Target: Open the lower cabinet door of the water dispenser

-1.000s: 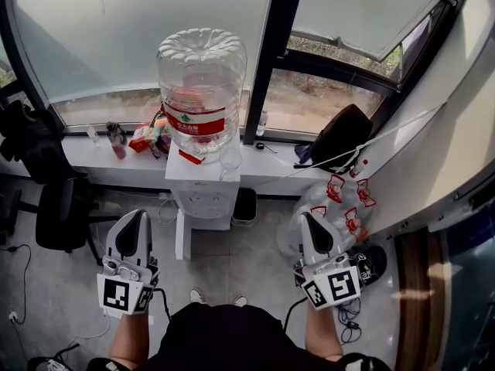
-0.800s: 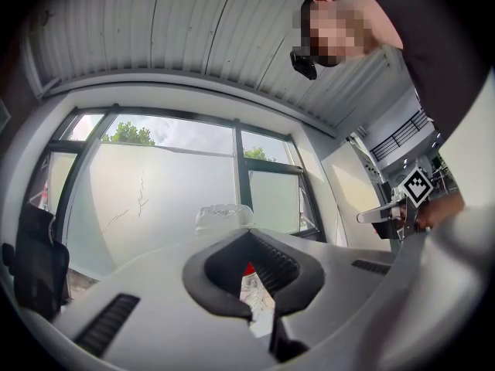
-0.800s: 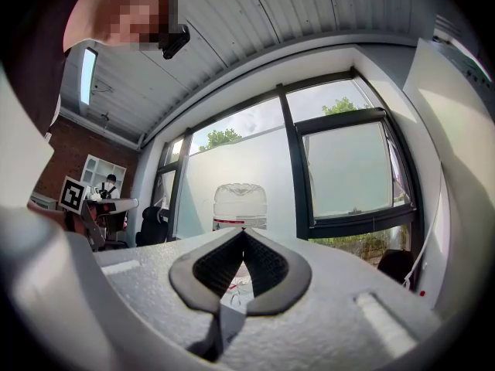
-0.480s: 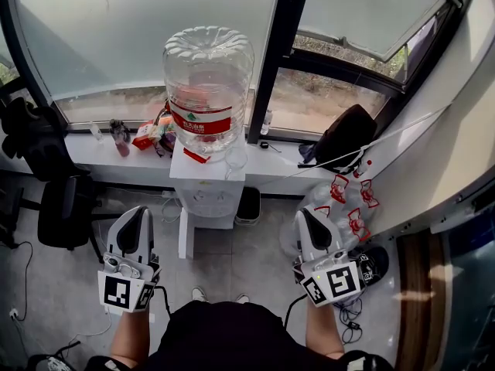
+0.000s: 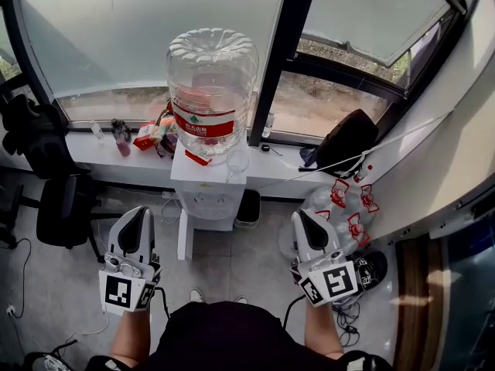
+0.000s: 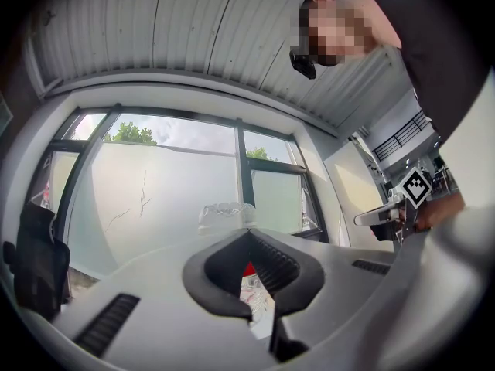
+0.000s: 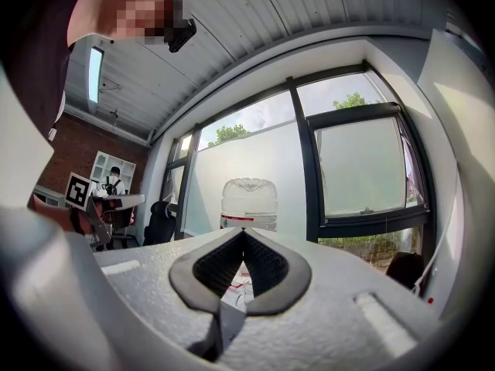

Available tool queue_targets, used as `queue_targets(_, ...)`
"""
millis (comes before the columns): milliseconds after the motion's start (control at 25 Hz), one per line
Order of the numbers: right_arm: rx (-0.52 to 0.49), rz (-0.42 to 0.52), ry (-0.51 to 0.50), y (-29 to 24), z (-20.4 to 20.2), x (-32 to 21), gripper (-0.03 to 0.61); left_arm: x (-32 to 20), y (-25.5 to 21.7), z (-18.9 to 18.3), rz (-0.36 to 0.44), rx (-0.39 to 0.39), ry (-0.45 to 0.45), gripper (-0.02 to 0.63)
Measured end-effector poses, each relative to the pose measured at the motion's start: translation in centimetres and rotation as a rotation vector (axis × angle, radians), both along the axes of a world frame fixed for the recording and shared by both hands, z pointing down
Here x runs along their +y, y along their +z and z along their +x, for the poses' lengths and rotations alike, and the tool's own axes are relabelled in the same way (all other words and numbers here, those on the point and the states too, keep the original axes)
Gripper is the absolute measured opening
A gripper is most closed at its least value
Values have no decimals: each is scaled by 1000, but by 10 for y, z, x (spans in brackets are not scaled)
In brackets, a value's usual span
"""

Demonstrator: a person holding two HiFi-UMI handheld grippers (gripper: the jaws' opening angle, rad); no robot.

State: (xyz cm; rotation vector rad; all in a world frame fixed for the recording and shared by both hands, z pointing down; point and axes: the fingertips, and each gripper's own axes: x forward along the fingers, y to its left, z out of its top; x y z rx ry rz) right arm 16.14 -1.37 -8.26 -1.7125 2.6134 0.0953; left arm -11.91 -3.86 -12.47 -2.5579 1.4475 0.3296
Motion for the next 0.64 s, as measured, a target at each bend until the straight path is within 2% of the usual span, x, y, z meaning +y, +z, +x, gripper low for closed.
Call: queue_targets(640,-2,13,-2,-3,4,-11,5,-7,5,4,-3,-2,-14,8)
